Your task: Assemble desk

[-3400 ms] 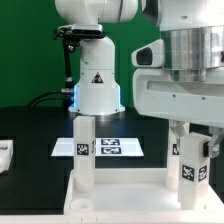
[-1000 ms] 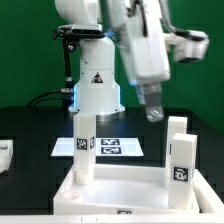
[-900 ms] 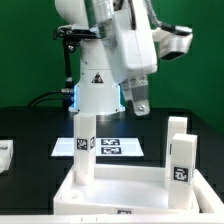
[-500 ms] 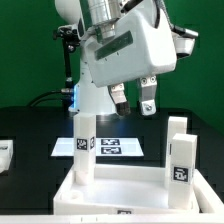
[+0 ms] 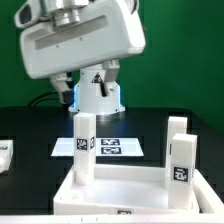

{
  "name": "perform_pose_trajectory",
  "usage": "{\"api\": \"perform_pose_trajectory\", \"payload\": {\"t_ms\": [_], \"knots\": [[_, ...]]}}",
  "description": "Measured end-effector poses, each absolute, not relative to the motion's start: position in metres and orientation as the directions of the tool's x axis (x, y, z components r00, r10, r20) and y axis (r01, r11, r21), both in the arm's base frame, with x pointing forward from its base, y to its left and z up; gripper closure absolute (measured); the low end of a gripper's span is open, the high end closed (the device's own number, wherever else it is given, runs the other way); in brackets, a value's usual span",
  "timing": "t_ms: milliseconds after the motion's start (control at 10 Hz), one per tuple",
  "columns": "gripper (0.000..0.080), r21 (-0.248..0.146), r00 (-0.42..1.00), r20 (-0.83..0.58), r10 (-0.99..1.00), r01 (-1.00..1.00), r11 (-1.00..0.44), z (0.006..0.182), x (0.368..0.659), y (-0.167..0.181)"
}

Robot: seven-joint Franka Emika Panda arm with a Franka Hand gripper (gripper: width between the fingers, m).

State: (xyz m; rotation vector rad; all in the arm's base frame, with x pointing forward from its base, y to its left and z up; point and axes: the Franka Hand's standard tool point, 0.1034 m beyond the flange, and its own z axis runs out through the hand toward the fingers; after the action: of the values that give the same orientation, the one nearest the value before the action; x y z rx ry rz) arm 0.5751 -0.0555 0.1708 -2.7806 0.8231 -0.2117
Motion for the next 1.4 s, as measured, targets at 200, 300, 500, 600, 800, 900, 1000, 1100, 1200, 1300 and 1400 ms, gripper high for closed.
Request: {"api": "perform_pose_trajectory", "payload": {"t_ms": [200, 300, 500, 600, 800, 900, 1000, 1100, 1200, 1300, 1400], "knots": [[0.0150, -0.245, 0.900, 0.108, -0.422, -0.387, -0.889, 0.169, 0.575, -0.056], [0.0150, -0.236, 0.927, 0.125, -0.355, -0.319, -0.918, 0.169, 0.575, -0.056], [0.0150, -0.217, 0.960, 0.154, -0.233, -0.197, -0.956, 0.168, 0.573, -0.058], [0.0150, -0.198, 0.980, 0.164, -0.113, -0.080, -0.977, 0.158, 0.560, -0.074], [0.0150, -0.166, 0.988, 0.151, 0.020, 0.045, -0.985, 0.138, 0.530, -0.105], [0.0150, -0.133, 0.985, 0.153, 0.079, 0.100, -0.986, 0.127, 0.518, -0.121], [0.0150, -0.114, 0.978, 0.154, 0.143, 0.162, -0.980, 0.126, 0.516, -0.123], [0.0150, -0.104, 0.966, 0.161, 0.202, 0.220, -0.970, 0.126, 0.516, -0.123], [0.0150, -0.105, 0.967, 0.160, 0.200, 0.218, -0.970, 0.126, 0.516, -0.123], [0.0150, -0.105, 0.967, 0.159, 0.198, 0.216, -0.971, 0.126, 0.516, -0.123], [0.0150, -0.110, 0.971, 0.148, 0.186, 0.203, -0.973, 0.122, 0.512, -0.126]]}}
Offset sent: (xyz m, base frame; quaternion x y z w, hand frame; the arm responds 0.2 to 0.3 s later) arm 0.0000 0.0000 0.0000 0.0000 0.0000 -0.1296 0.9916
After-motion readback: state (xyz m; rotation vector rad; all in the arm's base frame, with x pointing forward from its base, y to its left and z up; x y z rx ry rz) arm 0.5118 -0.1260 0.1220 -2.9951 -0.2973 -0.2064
